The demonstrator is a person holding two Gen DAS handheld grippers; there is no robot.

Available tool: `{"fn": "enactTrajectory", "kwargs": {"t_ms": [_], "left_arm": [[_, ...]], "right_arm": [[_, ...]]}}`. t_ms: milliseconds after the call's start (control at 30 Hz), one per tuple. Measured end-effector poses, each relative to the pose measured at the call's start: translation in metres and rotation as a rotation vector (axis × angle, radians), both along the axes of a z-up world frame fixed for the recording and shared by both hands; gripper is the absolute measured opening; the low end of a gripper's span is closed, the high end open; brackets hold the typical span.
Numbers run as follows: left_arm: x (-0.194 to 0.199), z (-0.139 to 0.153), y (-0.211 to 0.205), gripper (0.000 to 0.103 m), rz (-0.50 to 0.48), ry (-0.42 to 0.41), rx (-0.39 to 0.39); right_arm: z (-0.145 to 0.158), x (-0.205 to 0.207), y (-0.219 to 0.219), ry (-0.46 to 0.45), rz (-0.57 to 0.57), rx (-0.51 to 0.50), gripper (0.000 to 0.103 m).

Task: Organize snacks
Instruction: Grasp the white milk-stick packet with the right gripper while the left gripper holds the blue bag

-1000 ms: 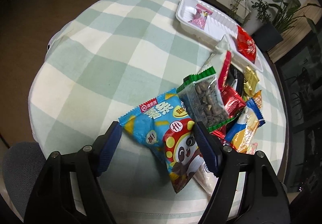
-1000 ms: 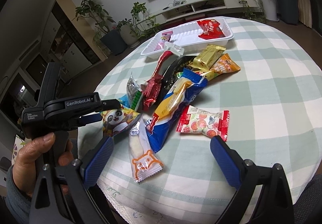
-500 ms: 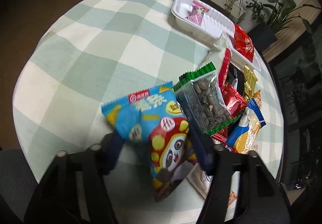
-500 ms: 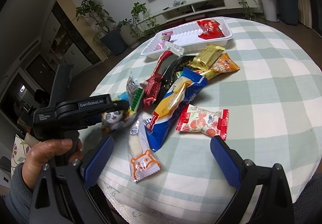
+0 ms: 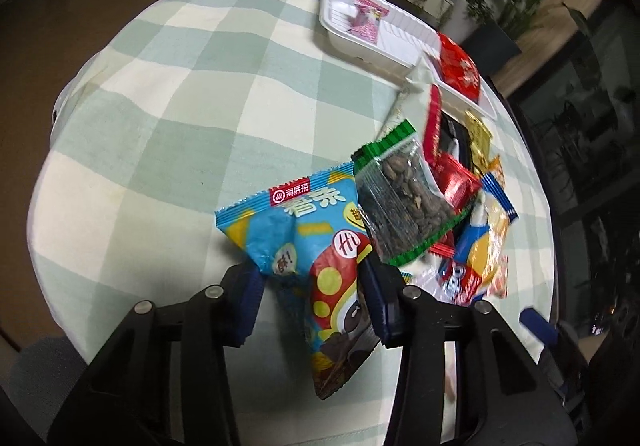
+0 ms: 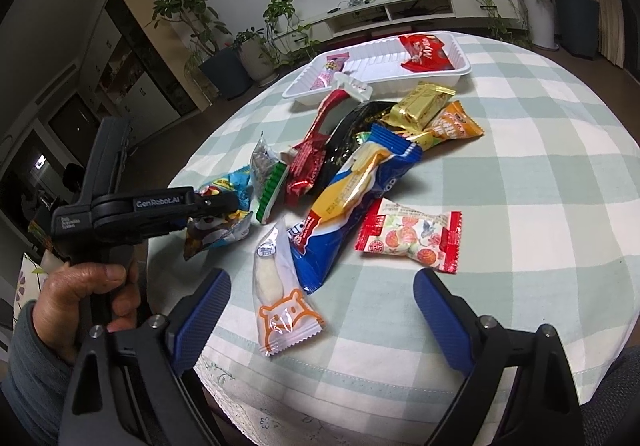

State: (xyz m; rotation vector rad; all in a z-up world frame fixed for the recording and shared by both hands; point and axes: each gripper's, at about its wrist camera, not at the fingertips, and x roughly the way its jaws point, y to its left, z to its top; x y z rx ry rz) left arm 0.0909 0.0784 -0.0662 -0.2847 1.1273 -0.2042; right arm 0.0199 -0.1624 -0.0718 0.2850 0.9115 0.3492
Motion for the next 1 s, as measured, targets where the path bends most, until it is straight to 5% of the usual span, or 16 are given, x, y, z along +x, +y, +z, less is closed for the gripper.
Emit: {"fn": "enactTrajectory", "kwargs": {"t_ms": [367, 567, 1000], "left_arm": [[-0.027, 0.021, -0.006, 0.042, -0.219, -0.031, 0.166], [-0.044, 0.022, -0.015, 0.042, -0.297, -0.024, 0.175], [-0.047, 0.012, -0.004, 0.042, -0.287, -0.003, 0.144]], "right_arm": [[-0.010, 0.005, 0.040, 0.044, 0.144, -0.174, 0.085], [-0.020, 0.017, 0.061, 0.099, 0.225, -0.261, 0.075], [-0.022, 0.032, 0.093, 0.130, 0.317, -0.349, 0.050]]}}
